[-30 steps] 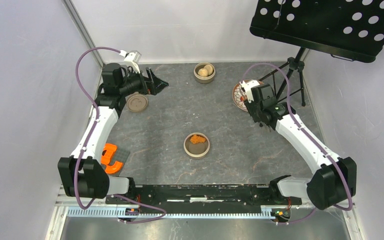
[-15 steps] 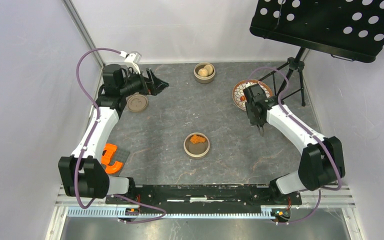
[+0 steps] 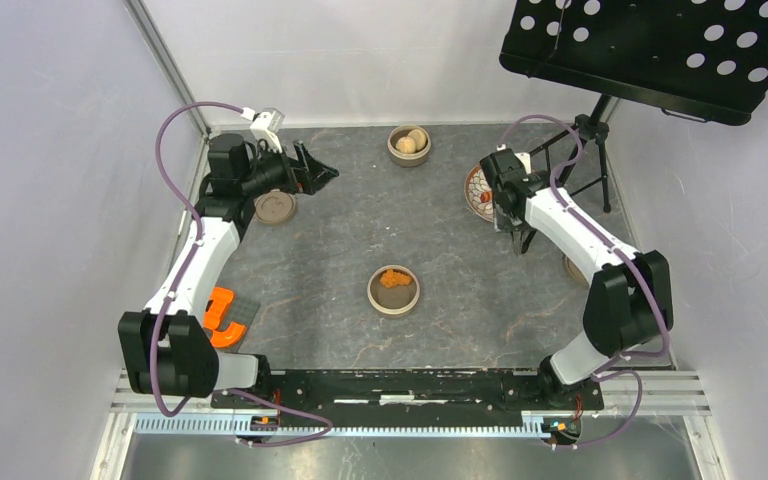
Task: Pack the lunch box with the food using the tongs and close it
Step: Pick up the fake food from the plate.
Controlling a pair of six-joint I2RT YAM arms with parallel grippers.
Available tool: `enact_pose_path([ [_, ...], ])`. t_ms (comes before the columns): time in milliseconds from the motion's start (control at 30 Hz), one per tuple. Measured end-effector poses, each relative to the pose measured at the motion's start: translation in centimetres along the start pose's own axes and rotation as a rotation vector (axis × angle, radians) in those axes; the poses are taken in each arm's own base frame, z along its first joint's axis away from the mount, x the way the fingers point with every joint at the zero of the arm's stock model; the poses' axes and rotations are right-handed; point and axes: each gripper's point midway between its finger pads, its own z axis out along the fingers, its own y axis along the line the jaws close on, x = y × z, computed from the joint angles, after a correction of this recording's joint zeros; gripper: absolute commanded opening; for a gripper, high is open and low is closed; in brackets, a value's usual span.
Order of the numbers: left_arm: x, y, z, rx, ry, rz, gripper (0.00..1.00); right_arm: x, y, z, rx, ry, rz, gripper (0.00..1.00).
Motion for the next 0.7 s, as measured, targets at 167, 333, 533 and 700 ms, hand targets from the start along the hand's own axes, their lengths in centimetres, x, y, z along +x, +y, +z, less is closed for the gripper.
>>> enact_pose_path([
  [167,-0.2,-0.1,0.0,0.003,-0.006,0.004,1.00,-0.2,-0.3,1.0,0.020,0.024,0.045,0.52],
  [333,-0.1,-0.2,0.0,0.011,-0.003,0.004,1.00,0.2,-0.5,1.6,0.030,0.055,0.082,0.53],
  [533,-0.1,-0.4,0.0,0.022,0.000,0.004,1.00,0.5,-0.1,1.6,0.018,0.071,0.113,0.54],
  [700,-0.1,-0.4,0.0,0.023,0.000,0.004,1.00,1.0,0.6,2.0,-0.007,0.098,0.127,0.57],
])
